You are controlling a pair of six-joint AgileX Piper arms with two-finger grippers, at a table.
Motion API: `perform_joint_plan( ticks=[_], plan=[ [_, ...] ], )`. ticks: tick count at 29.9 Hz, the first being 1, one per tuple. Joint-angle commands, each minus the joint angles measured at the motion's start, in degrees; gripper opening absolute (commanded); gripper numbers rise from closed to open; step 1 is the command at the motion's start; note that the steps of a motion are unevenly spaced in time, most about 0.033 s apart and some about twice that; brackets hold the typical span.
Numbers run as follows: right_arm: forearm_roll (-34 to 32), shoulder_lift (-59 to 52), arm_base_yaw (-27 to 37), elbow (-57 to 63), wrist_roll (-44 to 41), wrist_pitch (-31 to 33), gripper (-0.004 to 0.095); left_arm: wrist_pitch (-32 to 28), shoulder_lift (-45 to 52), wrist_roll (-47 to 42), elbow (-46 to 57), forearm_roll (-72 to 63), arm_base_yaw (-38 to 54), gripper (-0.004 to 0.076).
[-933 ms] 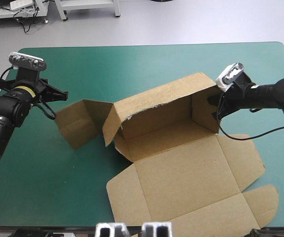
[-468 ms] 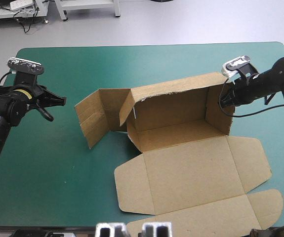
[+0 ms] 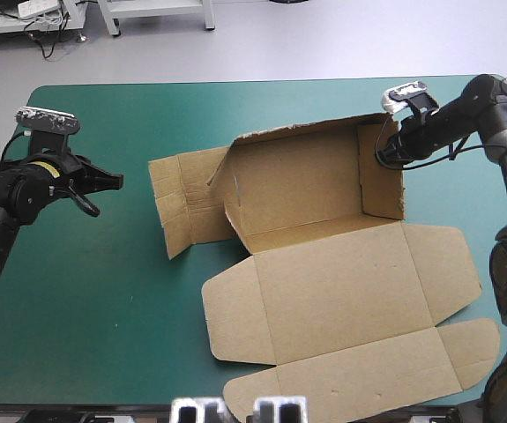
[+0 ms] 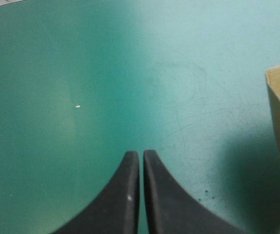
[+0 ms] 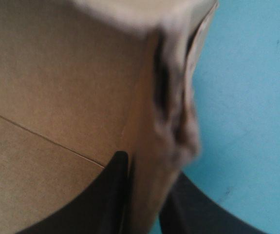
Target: Fold the box
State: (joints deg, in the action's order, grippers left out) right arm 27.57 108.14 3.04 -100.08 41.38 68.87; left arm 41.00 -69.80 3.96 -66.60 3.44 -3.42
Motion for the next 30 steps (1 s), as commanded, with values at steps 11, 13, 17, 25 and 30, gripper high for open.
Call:
perform_joint_plan(
  ticks=[11,13,17,25,30],
  plan=[
    [2.66,-4.26,-1.12,-10.67,-6.55,3.08,0.0693,-3.73,1.66,-0.09,-1.33,-1.78,-0.04,0.0013],
    [-1.62,-4.38,-2.25,-10.56,-7.82,3.08,0.0692,-4.00,1.66,0.05,-1.34,-1.78,-0.04,0.0013],
    [-10.03,-2.85,-4.43,-9.95,-11.78,3.08,0.0689,-4.00,1.66,0.14,-0.81,-1.78,-0.04,0.0013],
    [-7.19,3.62,-6.59,-10.05,-10.97,1.37,0.0619,-3.37,1.56,0.14,-0.77,-2.55,-0.04,0.0013],
    [-3.98,8.23,-6.69,-10.16,-10.86,0.10,0.0535,-2.17,1.56,0.14,-0.68,-2.83,-0.04,0.0013]
  ],
)
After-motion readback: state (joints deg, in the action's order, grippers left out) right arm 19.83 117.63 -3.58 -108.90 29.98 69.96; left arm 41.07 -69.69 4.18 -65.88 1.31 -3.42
